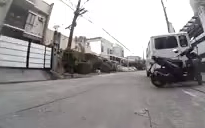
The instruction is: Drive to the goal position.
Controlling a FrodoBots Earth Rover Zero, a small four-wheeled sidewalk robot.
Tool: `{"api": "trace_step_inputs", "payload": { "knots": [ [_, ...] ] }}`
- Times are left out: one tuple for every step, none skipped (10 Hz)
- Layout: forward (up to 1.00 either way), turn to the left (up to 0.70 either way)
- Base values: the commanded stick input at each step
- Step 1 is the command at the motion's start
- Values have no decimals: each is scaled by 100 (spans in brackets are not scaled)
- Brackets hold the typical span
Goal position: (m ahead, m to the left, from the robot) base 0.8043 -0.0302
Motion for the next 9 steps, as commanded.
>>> {"api": "trace_step_inputs", "payload": {
  "knots": [
    [100,0],
    [100,0],
    [100,0],
    [100,0],
    [100,0],
    [100,0],
    [100,0],
    [100,0],
    [100,0]
  ]
}}
